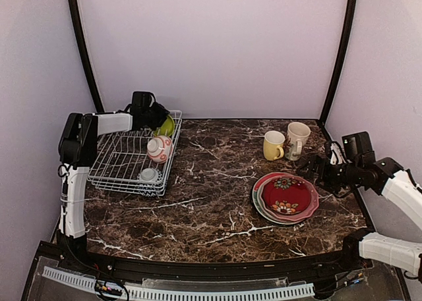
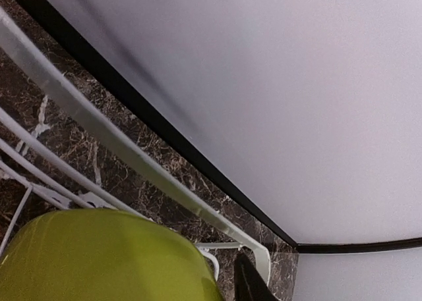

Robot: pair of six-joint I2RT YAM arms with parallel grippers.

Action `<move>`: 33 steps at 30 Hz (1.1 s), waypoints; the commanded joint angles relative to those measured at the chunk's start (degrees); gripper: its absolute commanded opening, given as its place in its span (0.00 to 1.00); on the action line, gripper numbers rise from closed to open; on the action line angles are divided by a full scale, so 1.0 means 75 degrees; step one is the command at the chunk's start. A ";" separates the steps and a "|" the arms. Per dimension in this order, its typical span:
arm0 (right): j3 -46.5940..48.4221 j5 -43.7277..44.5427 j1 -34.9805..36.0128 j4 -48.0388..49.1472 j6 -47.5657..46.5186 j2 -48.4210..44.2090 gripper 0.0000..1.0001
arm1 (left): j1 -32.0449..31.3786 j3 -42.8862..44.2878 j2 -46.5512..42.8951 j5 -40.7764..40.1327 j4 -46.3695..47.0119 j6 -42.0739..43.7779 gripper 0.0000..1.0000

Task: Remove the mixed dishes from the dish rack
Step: Grab the bowl from the dish rack.

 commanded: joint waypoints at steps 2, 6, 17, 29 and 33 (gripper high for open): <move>-0.0059 -0.0043 -0.0035 0.0216 0.0110 -0.0104 0.99 | 0.0024 0.0473 0.0303 -0.0128 -0.0487 0.0229 0.19; -0.0050 -0.0056 -0.0023 0.0221 0.0140 -0.0133 0.99 | 0.0035 0.0742 0.0311 0.0016 -0.0374 0.0153 0.10; 0.0206 0.0093 -0.0022 0.0117 -0.0015 -0.0055 0.99 | 0.0058 0.0643 -0.0608 0.0601 -0.0041 0.0239 0.01; 0.0634 0.0276 -0.0026 0.0095 -0.0336 0.0354 0.99 | 0.0129 -0.1179 -0.2993 0.1231 0.0434 0.1319 0.01; 0.0702 0.0321 -0.0031 0.0111 -0.0424 0.0466 0.99 | 0.0125 -0.1495 -0.3643 0.1571 0.0308 0.1972 0.01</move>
